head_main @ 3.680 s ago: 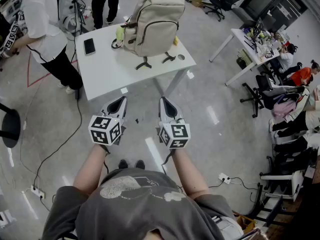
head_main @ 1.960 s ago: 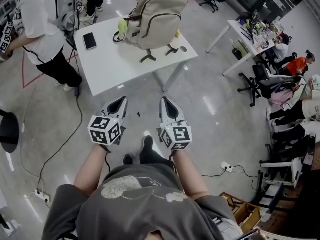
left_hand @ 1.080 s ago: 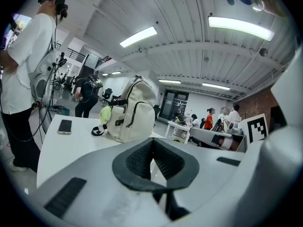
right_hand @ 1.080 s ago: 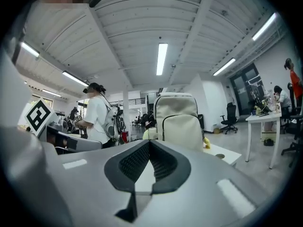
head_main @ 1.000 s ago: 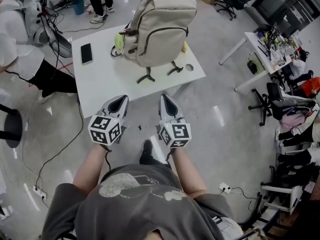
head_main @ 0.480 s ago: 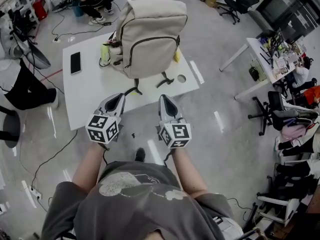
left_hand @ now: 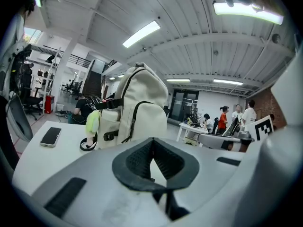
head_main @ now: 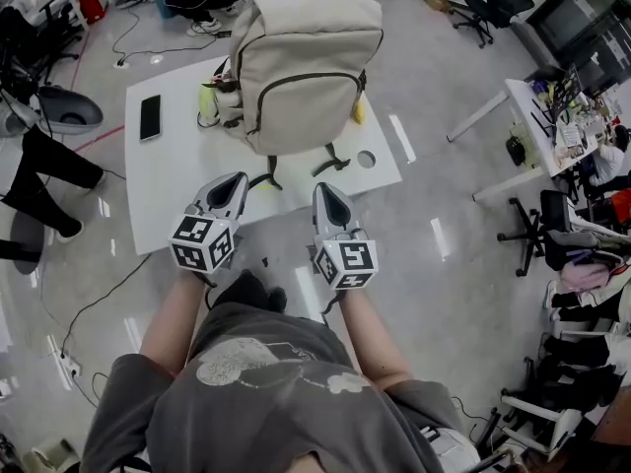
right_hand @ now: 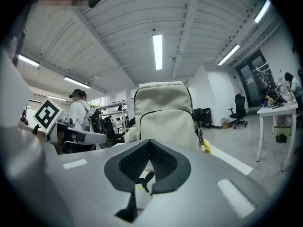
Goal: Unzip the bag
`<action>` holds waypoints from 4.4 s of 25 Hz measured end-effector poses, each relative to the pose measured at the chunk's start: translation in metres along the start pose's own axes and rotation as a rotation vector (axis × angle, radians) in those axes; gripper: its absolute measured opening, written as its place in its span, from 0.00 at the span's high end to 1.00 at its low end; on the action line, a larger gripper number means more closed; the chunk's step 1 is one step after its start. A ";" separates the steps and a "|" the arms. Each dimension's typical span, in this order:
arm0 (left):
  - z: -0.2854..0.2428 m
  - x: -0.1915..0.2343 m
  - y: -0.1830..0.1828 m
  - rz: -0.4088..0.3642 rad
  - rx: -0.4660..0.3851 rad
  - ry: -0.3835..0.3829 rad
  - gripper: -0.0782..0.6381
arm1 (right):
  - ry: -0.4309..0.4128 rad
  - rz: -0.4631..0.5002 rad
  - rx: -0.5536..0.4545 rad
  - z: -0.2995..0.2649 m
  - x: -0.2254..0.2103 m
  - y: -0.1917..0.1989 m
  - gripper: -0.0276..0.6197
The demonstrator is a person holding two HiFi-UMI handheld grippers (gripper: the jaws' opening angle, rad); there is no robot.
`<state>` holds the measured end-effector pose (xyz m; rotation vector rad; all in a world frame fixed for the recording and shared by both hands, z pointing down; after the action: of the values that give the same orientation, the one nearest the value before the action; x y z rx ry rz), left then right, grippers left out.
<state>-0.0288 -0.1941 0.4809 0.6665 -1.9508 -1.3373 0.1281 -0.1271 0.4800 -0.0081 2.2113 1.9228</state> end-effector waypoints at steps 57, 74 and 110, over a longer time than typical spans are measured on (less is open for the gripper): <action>-0.095 0.085 -0.064 -0.039 -0.072 0.224 0.84 | 0.121 0.070 0.063 -0.150 -0.022 -0.006 0.96; -0.104 0.078 -0.104 -0.135 -0.150 0.015 0.89 | 0.140 0.117 0.044 -0.157 -0.165 -0.047 0.95; -0.101 0.077 -0.054 -0.046 -0.061 -0.330 0.85 | -0.336 0.079 0.025 -0.177 -0.199 -0.060 0.77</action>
<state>0.0004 -0.3286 0.4743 0.4867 -2.1503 -1.6114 0.3036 -0.3355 0.4759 0.3830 2.0362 1.7803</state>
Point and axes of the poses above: the fingertips, and each gripper's own axes: z backward along the fingers, x to its left, y out of its underside, the point moved 2 cm from there along z, backward along the fingers, and after that the axes turned 1 degree about x, right-handed, at the moved point
